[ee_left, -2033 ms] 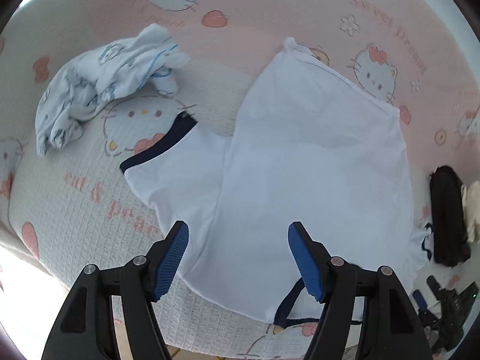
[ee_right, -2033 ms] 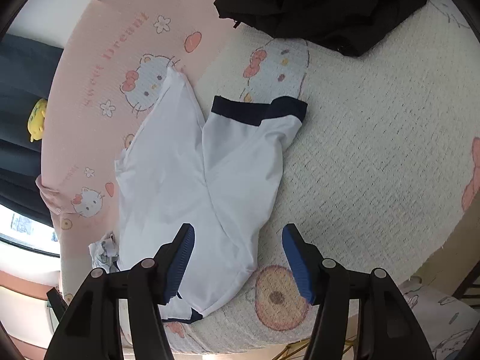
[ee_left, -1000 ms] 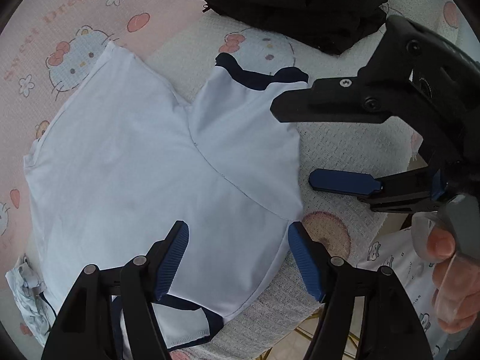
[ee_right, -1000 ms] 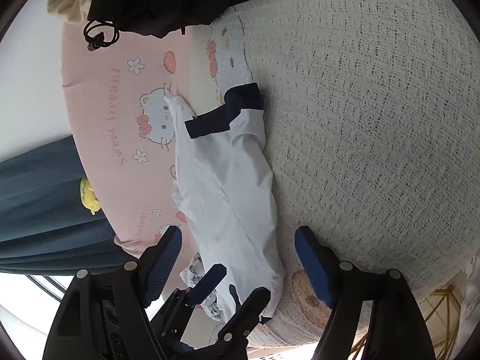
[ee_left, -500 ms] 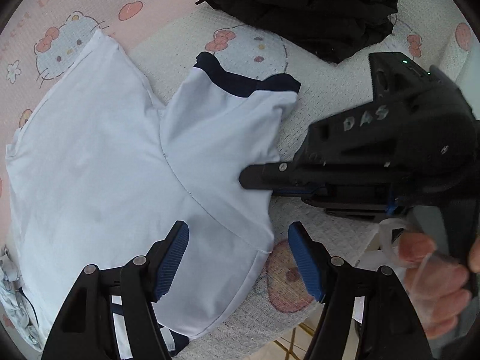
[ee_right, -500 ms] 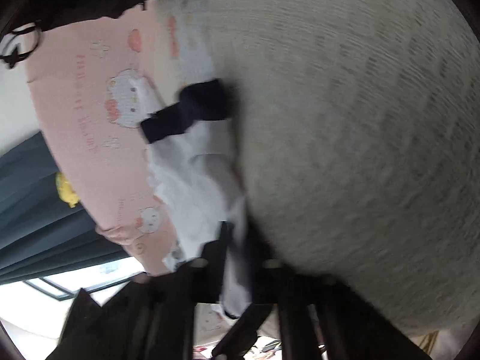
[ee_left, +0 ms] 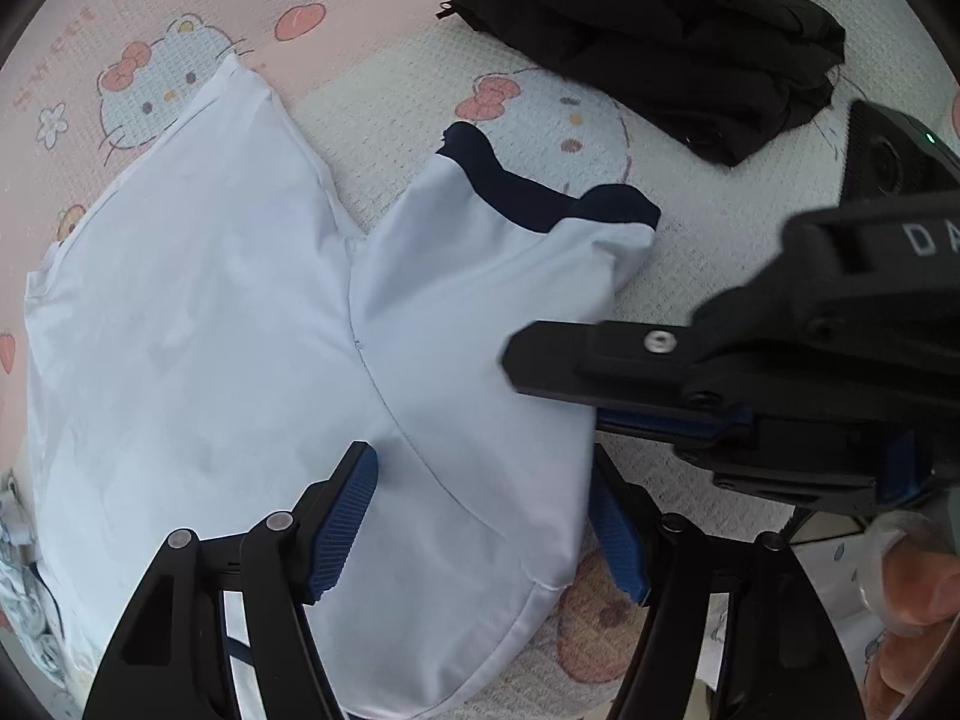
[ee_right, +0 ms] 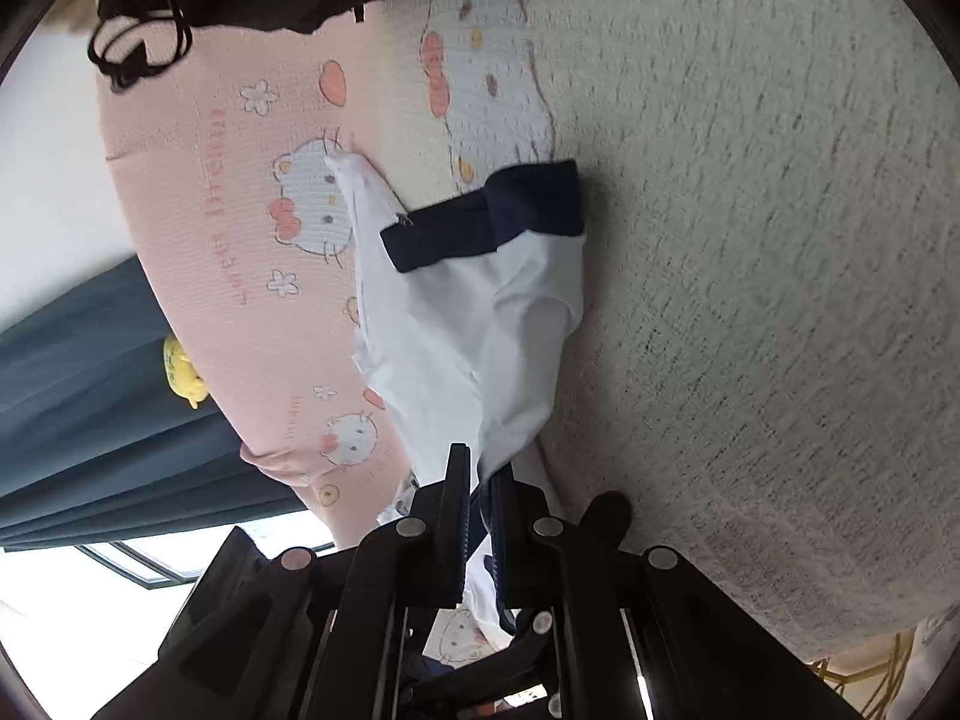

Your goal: Fold clothes

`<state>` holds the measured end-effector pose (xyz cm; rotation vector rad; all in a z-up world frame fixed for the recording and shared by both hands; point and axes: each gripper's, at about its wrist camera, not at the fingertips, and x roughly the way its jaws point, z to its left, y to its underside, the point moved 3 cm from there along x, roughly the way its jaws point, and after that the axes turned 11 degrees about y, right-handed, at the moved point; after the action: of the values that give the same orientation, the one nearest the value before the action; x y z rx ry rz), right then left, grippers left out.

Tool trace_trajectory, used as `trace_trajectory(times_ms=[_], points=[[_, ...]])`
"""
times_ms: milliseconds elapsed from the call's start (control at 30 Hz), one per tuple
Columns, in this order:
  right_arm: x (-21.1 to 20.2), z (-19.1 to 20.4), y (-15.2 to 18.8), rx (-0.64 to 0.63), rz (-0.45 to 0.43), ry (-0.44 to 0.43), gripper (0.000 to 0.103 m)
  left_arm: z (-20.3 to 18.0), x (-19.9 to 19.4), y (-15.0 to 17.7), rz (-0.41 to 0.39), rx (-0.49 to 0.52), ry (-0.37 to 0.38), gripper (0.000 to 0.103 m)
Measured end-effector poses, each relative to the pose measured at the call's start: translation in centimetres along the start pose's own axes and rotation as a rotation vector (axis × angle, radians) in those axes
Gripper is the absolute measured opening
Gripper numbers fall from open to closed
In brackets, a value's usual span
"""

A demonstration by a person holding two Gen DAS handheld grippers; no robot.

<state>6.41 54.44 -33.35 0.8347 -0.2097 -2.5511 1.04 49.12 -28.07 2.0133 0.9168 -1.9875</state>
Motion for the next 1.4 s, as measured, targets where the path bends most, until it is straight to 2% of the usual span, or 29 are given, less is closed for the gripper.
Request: trace_trajectory(times_ms=[33, 67, 100, 300, 333, 400, 433, 500, 567, 700, 800, 933, 967, 1067, 1100, 1133, 1200, 1267, 1400], points=[[-0.1, 0.0, -0.1, 0.006, -0.007, 0.002, 0.005, 0.1, 0.1, -0.1, -0.012, -0.009, -0.002, 0.067], [-0.2, 0.0, -0.3, 0.012, -0.014, 0.003, 0.005, 0.1, 0.0, -0.2, -0.036, -0.012, 0.001, 0.061], [-0.3, -0.1, -0.4, 0.016, -0.02, 0.003, 0.005, 0.0, -0.1, -0.2, -0.053, -0.001, 0.003, 0.05], [-1.5, -1.1, -0.6, 0.048, -0.043, 0.029, 0.006, -2.0, -0.1, -0.5, -0.093, 0.138, -0.071, 0.046], [-1.6, -1.3, -0.6, 0.063, -0.041, 0.036, 0.009, -2.3, -0.1, -0.6, -0.098, 0.153, -0.082, 0.046], [-1.5, -1.6, -0.7, 0.082, -0.035, 0.036, 0.028, -2.7, 0.0, -0.7, -0.112, 0.179, -0.091, 0.046], [-1.4, -1.6, -0.8, 0.086, -0.034, 0.032, 0.032, -3.0, 0.1, -0.8, -0.119, 0.192, -0.096, 0.047], [-1.2, -1.6, -1.0, 0.089, -0.034, 0.022, 0.034, -2.8, 0.2, 0.1, -0.133, 0.209, -0.098, 0.047], [-1.0, -1.3, -1.6, 0.075, -0.04, 0.011, 0.034, -0.8, -0.3, 0.8, -0.147, 0.224, -0.103, 0.047], [-0.3, -0.3, -3.3, 0.033, -0.038, -0.006, 0.034, -0.2, -0.8, 4.0, -0.172, 0.295, -0.179, 0.049], [0.0, -0.1, -4.1, 0.043, -0.041, -0.046, 0.034, -1.3, -1.5, 4.4, -0.22, 0.413, -0.344, 0.048], [-0.1, -0.8, -4.6, 0.084, -0.036, -0.086, 0.034, -0.8, -1.6, 3.9, -0.202, 0.393, -0.34, 0.048], [-0.2, -0.9, -4.7, 0.095, -0.038, -0.098, 0.034, -0.6, -1.8, 3.7, -0.192, 0.374, -0.318, 0.048], [-1.0, -1.0, -4.8, 0.042, -0.079, -0.009, 0.03, -0.1, -1.7, 3.1, -0.179, 0.35, -0.272, 0.048], [-1.3, -1.0, -4.8, 0.02, -0.093, 0.026, 0.015, 0.0, -1.6, 2.8, -0.177, 0.346, -0.258, 0.048], [-1.6, -1.0, -4.9, -0.001, -0.108, 0.061, 0.004, -0.1, -1.4, 2.7, -0.179, 0.343, -0.244, 0.048], [-2.1, -1.0, -4.9, -0.035, -0.129, 0.105, 0.003, -0.3, -1.0, 2.4, -0.184, 0.337, -0.216, 0.046], [-2.4, -0.9, -4.6, -0.044, -0.111, 0.058, 0.003, -0.3, -1.1, 2.5, -0.196, 0.32, -0.186, 0.046], [-4.5, -0.8, -4.4, -0.072, -0.151, 0.023, 0.003, -1.4, -0.8, 2.7, -0.183, 0.343, -0.177, 0.046]])
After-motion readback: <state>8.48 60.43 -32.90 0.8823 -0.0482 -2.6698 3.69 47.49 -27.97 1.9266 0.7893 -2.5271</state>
